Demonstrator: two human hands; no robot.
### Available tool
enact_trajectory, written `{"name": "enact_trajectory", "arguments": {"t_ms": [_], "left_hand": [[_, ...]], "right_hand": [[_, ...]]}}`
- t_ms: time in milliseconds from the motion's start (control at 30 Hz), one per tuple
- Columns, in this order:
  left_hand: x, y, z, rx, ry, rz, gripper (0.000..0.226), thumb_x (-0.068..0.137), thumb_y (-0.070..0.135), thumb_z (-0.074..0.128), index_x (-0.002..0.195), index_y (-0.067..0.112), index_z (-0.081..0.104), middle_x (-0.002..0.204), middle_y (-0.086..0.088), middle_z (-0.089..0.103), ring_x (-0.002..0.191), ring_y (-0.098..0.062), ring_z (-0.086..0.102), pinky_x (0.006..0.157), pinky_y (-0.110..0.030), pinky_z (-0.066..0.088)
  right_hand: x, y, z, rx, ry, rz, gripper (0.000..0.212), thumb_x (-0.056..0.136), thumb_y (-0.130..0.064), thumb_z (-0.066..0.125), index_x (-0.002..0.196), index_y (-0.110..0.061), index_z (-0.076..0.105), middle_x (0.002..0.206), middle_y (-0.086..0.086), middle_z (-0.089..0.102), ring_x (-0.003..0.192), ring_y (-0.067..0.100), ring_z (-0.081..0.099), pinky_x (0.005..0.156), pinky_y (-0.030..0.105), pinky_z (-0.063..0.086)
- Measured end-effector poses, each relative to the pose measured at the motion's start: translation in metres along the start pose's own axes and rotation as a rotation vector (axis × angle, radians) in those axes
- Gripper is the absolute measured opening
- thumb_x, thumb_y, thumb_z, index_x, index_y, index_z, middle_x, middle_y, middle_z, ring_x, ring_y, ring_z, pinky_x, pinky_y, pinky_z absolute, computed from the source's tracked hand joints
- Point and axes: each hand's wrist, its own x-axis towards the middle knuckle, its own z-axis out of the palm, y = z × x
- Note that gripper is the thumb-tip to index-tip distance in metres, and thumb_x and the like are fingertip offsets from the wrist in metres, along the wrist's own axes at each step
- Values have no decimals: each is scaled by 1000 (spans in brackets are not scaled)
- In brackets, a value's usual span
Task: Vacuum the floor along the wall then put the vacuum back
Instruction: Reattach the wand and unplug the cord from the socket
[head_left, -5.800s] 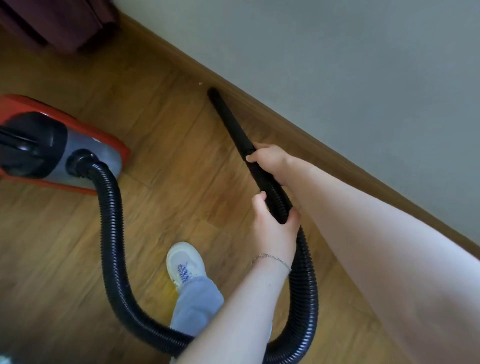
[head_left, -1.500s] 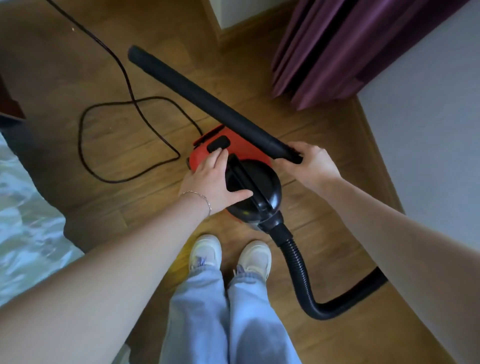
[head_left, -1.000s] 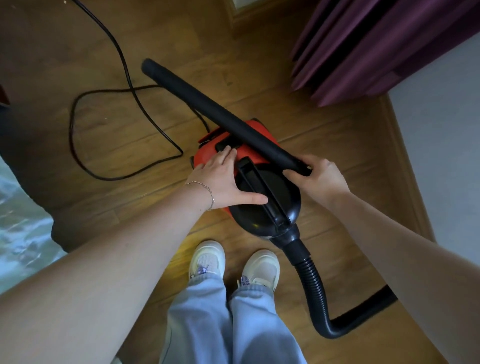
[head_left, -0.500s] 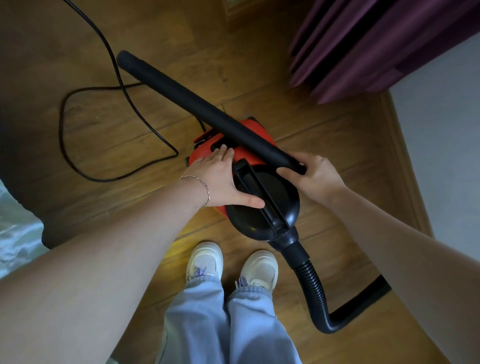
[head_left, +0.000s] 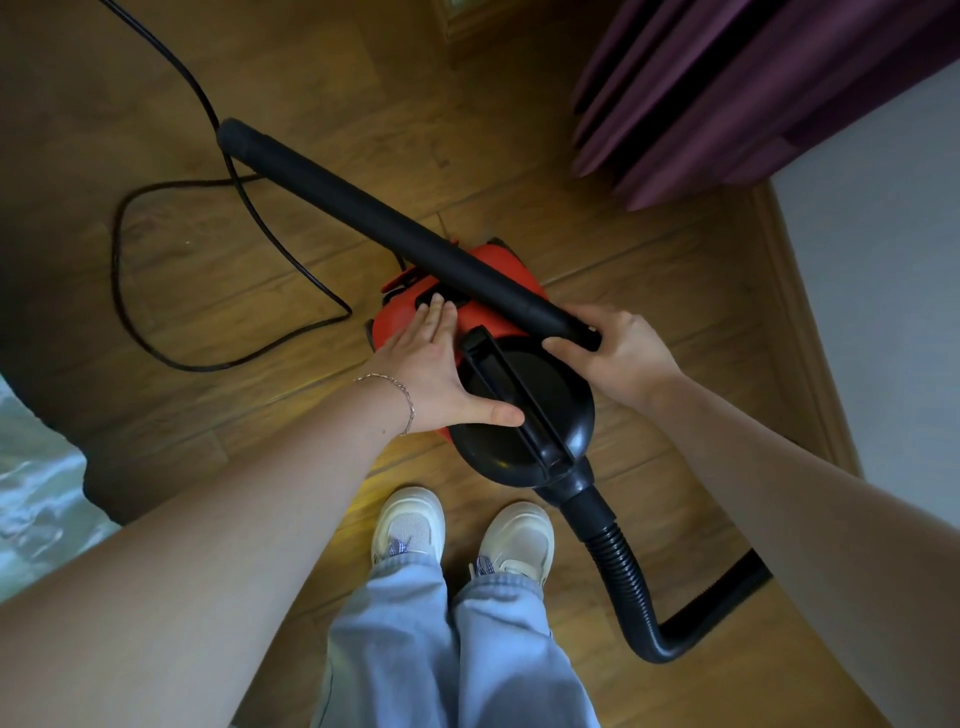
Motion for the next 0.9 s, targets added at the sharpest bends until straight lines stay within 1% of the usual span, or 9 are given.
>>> {"name": "enact_trajectory", "arguments": {"t_ms": [200,367,500,567,633,733,800,867,900], "left_hand": [[1,-2,3,-42,2,1,146,39,91,49,146,16,-16,155,0,-22,143,-14,-15,119,-40,5],[1,-3,5,-59,19,6,146,38,92,46,147,16,-15,156,0,-21,144,-14,-14,119,-42,7],[-5,0,6,-75,49,-6,141,44,90,48,148,16,-11,157,0,-16,145,-14,-8,119,-41,10],[-11,3,6,-96,69,-20,134,52,86,51,148,15,-9,158,-1,-12,145,-14,-5,119,-39,10],[-19,6,7,-111,95,-29,125,61,81,52,149,13,-5,158,-2,-7,146,-15,-1,119,-37,11],[-32,12,9,-139,143,-29,103,78,69,48,149,11,0,159,-4,0,146,-17,3,118,-35,13],[-41,15,6,-151,154,-31,91,86,62,43,149,11,2,159,-4,1,146,-17,3,118,-34,12],[-49,17,3,-157,168,-18,83,90,56,40,149,10,3,159,-4,3,145,-17,4,118,-34,13],[-54,18,1,-160,184,-9,80,91,54,40,149,10,5,159,-4,4,145,-17,4,118,-34,13]], "right_hand": [[2,0,3,-17,10,21,37,86,-39,62,123,-39,58,109,-12,63,102,10,61,90,34,52],[2,-2,3,-39,5,36,36,87,-40,61,122,-41,58,109,-14,63,102,10,60,89,33,52],[2,-7,0,-95,-14,68,37,87,-42,61,124,-39,56,106,-15,61,101,11,60,87,33,52],[-1,-9,-2,-100,-32,99,39,87,-42,61,126,-38,55,108,-11,64,99,12,61,86,34,53],[-9,-9,-3,-115,-47,120,39,87,-42,61,125,-38,56,108,-10,65,98,12,62,83,32,53],[-25,-8,-7,-145,-32,161,42,86,-42,61,127,-38,54,109,-10,64,95,11,61,80,29,52],[-36,-8,-11,-171,-26,197,45,86,-42,62,130,-39,51,108,-10,64,86,9,61,72,26,51],[-46,-11,-15,-201,-25,222,46,87,-42,62,131,-39,50,99,-11,63,73,8,62,61,26,51],[-51,-13,-16,-207,-21,229,45,87,-42,61,130,-38,50,95,-11,62,70,9,62,59,26,52]]}}
